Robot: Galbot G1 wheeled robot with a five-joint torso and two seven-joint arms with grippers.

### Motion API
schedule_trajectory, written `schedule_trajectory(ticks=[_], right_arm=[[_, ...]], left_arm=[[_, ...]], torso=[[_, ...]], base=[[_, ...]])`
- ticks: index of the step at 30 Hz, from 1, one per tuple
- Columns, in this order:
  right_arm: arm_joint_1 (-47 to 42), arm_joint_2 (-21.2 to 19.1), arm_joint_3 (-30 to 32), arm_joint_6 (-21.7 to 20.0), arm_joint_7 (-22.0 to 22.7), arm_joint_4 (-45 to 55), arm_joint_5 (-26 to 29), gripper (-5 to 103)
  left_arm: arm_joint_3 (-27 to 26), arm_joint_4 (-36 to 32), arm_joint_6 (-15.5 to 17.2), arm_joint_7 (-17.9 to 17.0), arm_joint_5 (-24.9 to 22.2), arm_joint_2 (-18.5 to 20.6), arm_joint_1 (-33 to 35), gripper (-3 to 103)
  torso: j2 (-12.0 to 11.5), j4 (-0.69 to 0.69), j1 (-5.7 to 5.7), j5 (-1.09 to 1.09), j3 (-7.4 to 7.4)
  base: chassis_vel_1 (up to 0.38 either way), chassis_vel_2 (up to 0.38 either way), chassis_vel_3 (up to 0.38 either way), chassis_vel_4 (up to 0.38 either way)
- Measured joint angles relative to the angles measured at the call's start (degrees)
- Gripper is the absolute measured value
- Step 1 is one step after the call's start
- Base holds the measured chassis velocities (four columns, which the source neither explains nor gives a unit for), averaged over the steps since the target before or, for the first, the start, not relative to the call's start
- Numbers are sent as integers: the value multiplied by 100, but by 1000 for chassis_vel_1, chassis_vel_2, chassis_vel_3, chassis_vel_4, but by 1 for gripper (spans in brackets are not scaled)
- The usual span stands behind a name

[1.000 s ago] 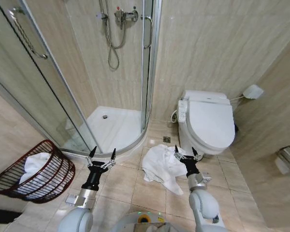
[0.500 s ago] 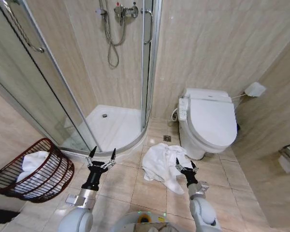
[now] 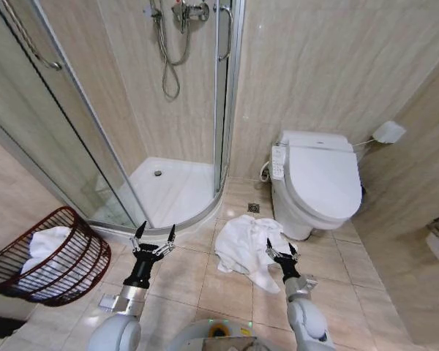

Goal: Discard the used towel into the hamper.

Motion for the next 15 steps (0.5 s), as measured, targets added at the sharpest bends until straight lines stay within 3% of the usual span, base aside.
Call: schedule_trajectory(ticks=[5, 15], right_arm=[[9, 6, 16, 156, 36, -49, 8, 100], [17, 0, 57, 391, -165, -241, 63, 100]], left_arm=[[0, 0, 0, 0, 0, 0, 0, 100], [0, 0, 0, 0, 0, 0, 0, 100]], torso=[[-126, 0, -50, 0, -76], [-163, 0, -61, 0, -103]], base=[[0, 0, 0, 0], [0, 0, 0, 0]])
